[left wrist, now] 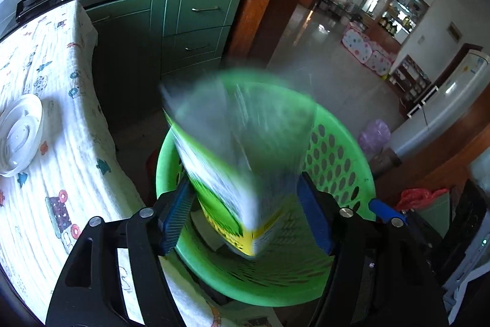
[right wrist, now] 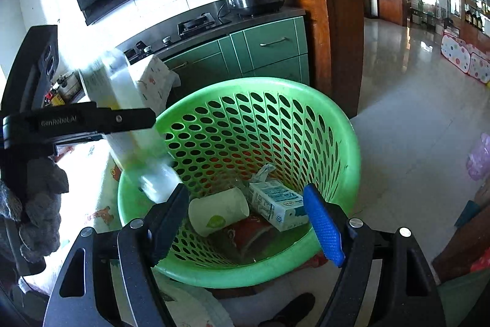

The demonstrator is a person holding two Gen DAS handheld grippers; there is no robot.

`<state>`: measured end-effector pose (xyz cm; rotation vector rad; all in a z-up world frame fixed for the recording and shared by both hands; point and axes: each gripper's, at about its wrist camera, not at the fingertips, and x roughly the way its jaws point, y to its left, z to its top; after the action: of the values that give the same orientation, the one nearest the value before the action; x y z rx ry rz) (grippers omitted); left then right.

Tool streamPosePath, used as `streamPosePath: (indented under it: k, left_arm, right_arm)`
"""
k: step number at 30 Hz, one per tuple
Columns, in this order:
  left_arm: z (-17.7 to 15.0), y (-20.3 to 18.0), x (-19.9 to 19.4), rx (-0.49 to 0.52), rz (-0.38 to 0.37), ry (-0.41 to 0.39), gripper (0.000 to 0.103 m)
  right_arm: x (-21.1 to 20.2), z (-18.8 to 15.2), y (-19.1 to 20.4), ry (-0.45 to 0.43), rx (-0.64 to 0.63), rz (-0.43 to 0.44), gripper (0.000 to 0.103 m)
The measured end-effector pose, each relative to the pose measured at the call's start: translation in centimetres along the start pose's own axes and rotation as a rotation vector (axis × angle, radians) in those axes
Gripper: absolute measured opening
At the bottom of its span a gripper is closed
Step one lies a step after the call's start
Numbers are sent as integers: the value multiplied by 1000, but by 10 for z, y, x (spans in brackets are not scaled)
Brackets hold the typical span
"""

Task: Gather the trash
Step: 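Open the left gripper to drop the bottle into the green basket, then move both tools back to the table toward the milk carton and white lid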

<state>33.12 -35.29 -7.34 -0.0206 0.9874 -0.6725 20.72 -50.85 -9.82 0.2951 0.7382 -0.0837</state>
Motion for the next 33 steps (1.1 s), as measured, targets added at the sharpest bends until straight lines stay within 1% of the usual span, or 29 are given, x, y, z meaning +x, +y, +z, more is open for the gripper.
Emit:
streamPosePath:
  k: [2,7,12,17,25,29,33]
  left_arm:
    - [-2,-2,-3,14,1,-3,72]
    - [-10,-6,-16,33,4,-26,72]
    - [-14,2,-36,33,7,-49,72]
    - [-21,13,-59,38,34,-76,72]
    - [-40,51,-107,2,90,-125,72]
    - [-49,78,-133,-25,144,-158,72]
    - [-58,108,-160,-74,191,-184,72]
  right_arm:
    - [-3,1,1,-7,3,1,75]
    - [-10,2,5,-20,4,2,75]
    - [-17,3,14,-32,-1,10,75]
    - [-23,7,28,-41,-13,30,75]
    - [-24,13,63,-46,-58,84,76]
    - [-21,17,90,-42,-98,118,77]
    - [-15,22,119,-36,-135,151,77]
